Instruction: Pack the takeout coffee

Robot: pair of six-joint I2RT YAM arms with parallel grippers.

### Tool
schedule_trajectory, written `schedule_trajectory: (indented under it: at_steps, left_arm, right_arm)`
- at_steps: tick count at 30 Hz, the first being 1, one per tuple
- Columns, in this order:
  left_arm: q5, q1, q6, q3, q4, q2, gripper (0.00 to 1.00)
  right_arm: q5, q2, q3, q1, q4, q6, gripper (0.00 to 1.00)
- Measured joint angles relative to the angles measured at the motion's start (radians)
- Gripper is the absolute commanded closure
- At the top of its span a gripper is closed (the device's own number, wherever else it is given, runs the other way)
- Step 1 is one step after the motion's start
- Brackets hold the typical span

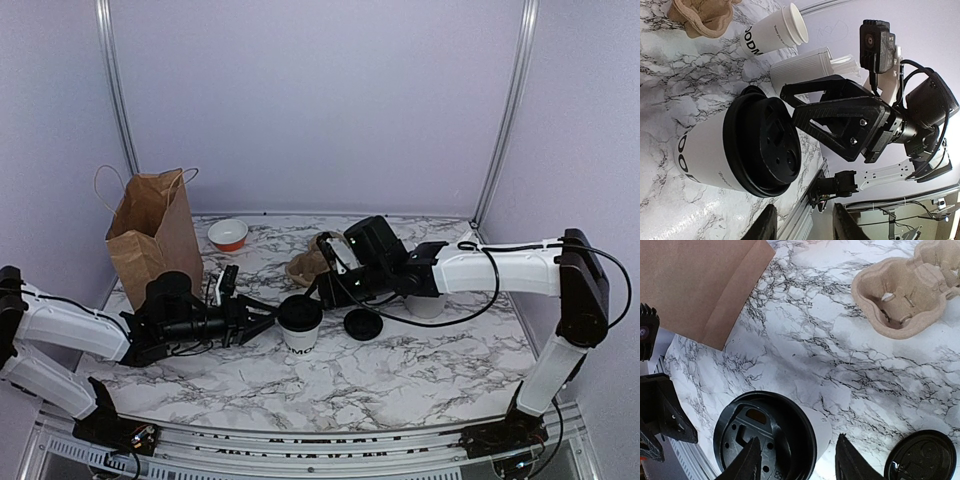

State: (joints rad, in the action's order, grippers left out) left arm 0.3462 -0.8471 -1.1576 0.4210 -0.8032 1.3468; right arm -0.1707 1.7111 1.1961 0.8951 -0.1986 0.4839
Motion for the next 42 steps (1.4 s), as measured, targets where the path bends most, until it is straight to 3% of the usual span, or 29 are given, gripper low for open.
schedule_trajectory:
  at_steps: [12, 29, 42]
  left_arm:
    - [-0.004, 0.037, 0.103, 0.014, 0.156, -0.041, 0.61]
    - [-0.148, 0.037, 0.375, 0.221, 0.574, -0.051, 0.58]
    - [-0.173, 0.029, 0.452, 0.286, 0.671, -0.026, 0.56]
  right_arm:
    - [0.02, -0.003, 0.0, 0.0, -0.007, -0.006, 0.51]
    - [0.058, -0.004, 0.004, 0.006, -0.061, -0.023, 0.52]
    - [0.113, -0.004, 0.073, 0.054, -0.13, -0.047, 0.52]
